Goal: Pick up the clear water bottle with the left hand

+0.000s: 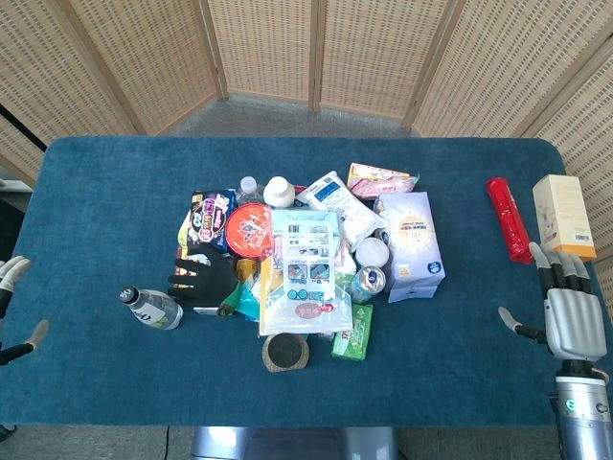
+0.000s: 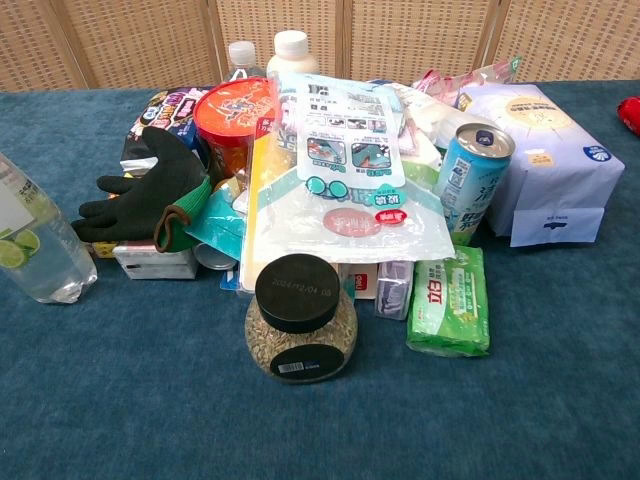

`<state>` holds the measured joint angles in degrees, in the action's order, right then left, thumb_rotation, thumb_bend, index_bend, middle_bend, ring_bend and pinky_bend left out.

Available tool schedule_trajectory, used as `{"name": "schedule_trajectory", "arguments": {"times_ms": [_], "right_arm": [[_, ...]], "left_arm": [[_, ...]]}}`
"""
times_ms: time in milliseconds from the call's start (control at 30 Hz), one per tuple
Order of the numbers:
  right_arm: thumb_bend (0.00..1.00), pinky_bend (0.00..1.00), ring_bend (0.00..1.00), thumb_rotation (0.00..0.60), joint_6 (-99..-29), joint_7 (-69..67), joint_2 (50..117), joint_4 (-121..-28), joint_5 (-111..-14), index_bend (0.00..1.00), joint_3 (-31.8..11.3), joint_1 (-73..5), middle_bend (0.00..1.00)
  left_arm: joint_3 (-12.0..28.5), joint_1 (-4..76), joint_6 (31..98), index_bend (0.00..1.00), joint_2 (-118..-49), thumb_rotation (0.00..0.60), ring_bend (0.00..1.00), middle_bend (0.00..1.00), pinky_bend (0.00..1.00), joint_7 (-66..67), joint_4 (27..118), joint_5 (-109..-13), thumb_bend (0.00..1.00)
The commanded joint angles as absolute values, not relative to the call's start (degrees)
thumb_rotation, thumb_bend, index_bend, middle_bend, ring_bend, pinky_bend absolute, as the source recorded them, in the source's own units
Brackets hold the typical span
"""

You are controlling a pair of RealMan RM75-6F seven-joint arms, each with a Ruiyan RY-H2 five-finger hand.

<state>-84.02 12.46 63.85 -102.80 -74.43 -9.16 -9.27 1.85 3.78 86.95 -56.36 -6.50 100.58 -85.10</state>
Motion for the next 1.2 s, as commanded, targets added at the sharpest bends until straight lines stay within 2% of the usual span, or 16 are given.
{"name": "schedule_trajectory", "arguments": {"times_ms": [33,267,467,700,867,1200], "right_arm": [[0.23,0.00,0.00,0.489,-83.61,12.33,63.99,-102.66,-74.04,0.00,-9.45,-9.51,0.04],[0.23,0.00,0.00,0.492,-83.00,11.14,63.94,-102.19,-73.34,0.00,-9.96,-9.65,0.04],[0.23,0.00,0.00,0.493,-82.29,10.35,64.58,-101.40,-72.73,0.00,-9.88,-9.65,0.04],[0.23,0.00,0.00,0.493,-82.26,10.88,64.23,-102.32,-73.07,0.00,-10.26,-10.01,0.04],[0.24,0.00,0.00,0.490,-82.48,11.25,63.64,-103.39,-73.49,0.00,-10.16,-9.89,0.04],[0.23,0.00,0.00,0.495,-83.70,10.18,62.76,-104.34,-73.61,0.00,-9.60,-8.42,0.05]], "left_arm": [[1.92,4.47,85.60,0.03,-56.59,0.600,0.04,0.10,0.00,-6.57,100.47,-84.97,0.39],[2.87,5.05,85.60,0.00,-57.14,0.600,0.04,0.05,0.00,-8.17,100.01,-85.15,0.39],[2.50,6.33,82.31,0.00,-56.78,0.600,0.01,0.02,0.00,-11.47,99.41,-85.10,0.39],[0.68,7.89,78.20,0.00,-57.15,0.600,0.00,0.00,0.00,-18.03,97.75,-87.50,0.31],[-0.28,10.19,74.81,0.00,-60.76,0.573,0.00,0.00,0.00,-24.92,95.25,-89.94,0.23],[1.91,14.63,74.67,0.00,-71.68,0.588,0.00,0.00,0.00,-37.56,88.17,-92.39,0.22]]}}
